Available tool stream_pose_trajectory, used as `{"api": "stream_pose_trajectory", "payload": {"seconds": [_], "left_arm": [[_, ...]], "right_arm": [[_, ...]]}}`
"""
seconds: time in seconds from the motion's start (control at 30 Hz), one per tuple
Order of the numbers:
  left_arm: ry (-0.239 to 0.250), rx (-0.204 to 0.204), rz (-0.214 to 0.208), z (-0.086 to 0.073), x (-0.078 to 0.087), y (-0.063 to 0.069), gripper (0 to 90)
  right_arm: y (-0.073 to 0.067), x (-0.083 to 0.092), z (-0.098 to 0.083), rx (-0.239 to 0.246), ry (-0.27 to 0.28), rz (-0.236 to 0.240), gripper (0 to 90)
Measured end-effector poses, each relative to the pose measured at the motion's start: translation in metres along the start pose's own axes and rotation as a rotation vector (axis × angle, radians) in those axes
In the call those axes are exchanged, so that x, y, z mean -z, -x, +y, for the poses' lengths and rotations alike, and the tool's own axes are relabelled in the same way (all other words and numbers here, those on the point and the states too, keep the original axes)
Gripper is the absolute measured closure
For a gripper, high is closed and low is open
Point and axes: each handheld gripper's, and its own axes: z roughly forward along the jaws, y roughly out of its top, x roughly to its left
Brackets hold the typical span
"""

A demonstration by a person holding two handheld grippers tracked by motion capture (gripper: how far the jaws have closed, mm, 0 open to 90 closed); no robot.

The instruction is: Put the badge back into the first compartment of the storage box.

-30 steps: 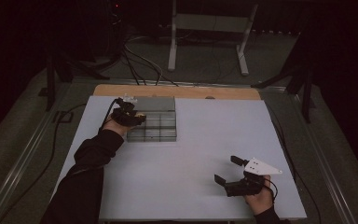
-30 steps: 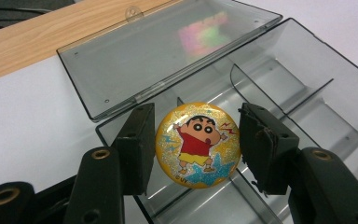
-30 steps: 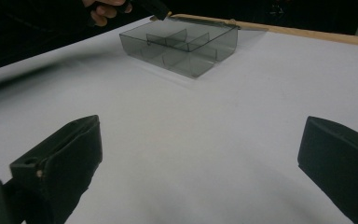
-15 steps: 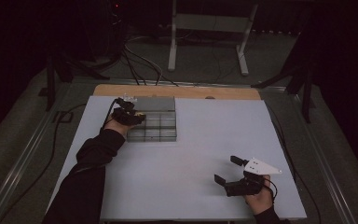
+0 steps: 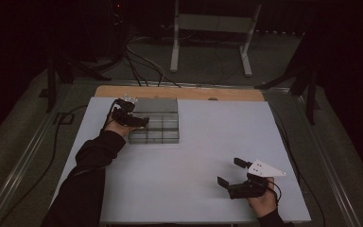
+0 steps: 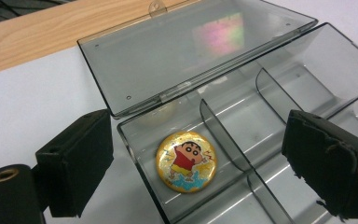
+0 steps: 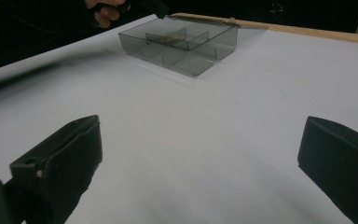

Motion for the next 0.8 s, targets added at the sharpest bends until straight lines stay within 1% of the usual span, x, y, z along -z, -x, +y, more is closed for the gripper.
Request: {"api": "stream_pose_trajectory", "payload": {"seconds": [0.07,0.13,0.17,0.2,0.23,0.33,0.43,0.47,0.67,0.73,0.8], "left_arm": [[-0.001,0.01,-0.013,0.0,0.002,0.001,7.8],[0.0,0.009,-0.019,0.0,0.005,0.003,5.1],[0.004,0.014,-0.031,-0.001,0.006,0.003,4.2],[0.003,0.012,-0.045,-0.001,0.007,0.004,3.0],[0.006,0.011,-0.051,-0.002,0.009,0.004,1.2],[0.013,0.015,-0.06,-0.003,0.014,0.005,0.9],[0.021,0.025,-0.086,-0.004,0.019,0.005,0.4],[0.018,0.022,-0.087,-0.004,0.021,0.005,0.4],[0.056,0.022,-0.164,-0.008,0.034,0.006,0.3],[0.061,0.015,-0.186,-0.009,0.038,0.007,0.3],[0.066,0.01,-0.222,-0.011,0.044,0.008,0.3]], "right_arm": [[0.0,0.0,0.0,0.001,-0.001,-0.001,0.0],[0.0,0.0,0.0,-0.002,-0.002,0.0,0.0],[0.0,0.0,0.0,-0.001,0.0,0.0,0.0],[0.0,0.0,0.0,0.0,0.003,-0.001,0.0],[0.0,0.0,0.0,0.002,0.002,-0.001,0.0],[0.0,0.0,0.0,-0.003,0.0,-0.003,0.0],[0.0,0.0,0.0,0.003,-0.001,-0.004,0.0],[0.0,0.0,0.0,0.002,0.0,-0.003,0.0],[0.0,0.0,0.0,0.002,-0.001,-0.002,0.0],[0.0,0.0,0.001,-0.002,0.003,-0.002,0.0],[0.0,0.0,0.0,0.0,0.001,-0.002,0.0]]}}
